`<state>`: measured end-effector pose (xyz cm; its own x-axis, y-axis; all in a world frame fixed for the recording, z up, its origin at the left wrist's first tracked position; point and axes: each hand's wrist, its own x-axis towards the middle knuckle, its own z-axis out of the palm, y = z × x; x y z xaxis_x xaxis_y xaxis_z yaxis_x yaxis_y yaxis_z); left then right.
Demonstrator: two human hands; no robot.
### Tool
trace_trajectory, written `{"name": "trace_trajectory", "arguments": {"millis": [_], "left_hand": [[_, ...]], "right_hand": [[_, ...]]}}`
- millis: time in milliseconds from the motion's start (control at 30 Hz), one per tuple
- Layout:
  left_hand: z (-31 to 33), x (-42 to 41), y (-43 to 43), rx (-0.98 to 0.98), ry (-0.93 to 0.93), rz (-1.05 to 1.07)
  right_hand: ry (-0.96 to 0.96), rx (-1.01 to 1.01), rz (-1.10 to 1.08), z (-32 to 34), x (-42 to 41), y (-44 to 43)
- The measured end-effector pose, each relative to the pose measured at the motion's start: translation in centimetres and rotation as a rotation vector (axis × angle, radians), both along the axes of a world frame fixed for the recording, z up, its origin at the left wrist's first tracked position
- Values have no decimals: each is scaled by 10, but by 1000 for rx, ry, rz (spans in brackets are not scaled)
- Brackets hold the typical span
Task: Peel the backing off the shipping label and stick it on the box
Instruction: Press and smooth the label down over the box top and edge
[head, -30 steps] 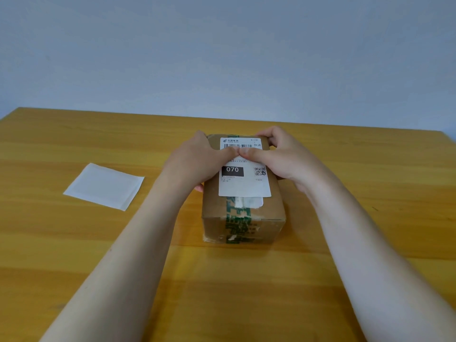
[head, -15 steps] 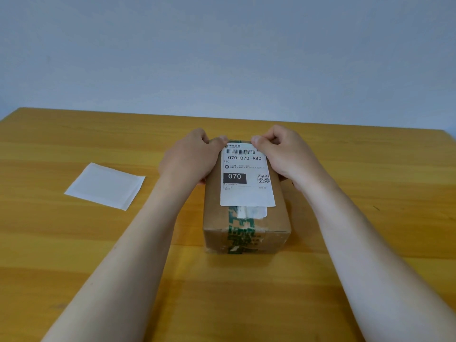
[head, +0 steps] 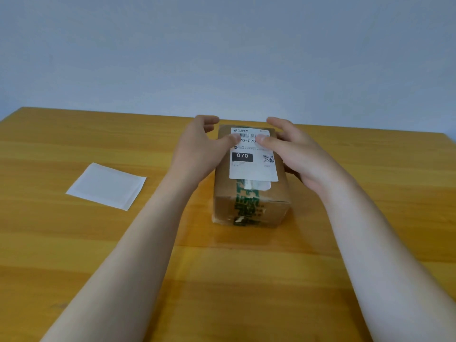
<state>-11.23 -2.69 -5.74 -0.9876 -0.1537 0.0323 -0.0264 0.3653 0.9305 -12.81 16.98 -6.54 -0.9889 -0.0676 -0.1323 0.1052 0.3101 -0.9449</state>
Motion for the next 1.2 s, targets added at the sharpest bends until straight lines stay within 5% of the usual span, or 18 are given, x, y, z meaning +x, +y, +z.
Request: {"name": "trace_trajectory", "arguments": {"millis": [600,1200], "left_hand": [[-2,6,9,-42,-107,-113],[6,6,-17,86,-329,-441]], "right_hand": [[5,96,108,-2,2,1],[-74,-63,433,-6,0,29]]}}
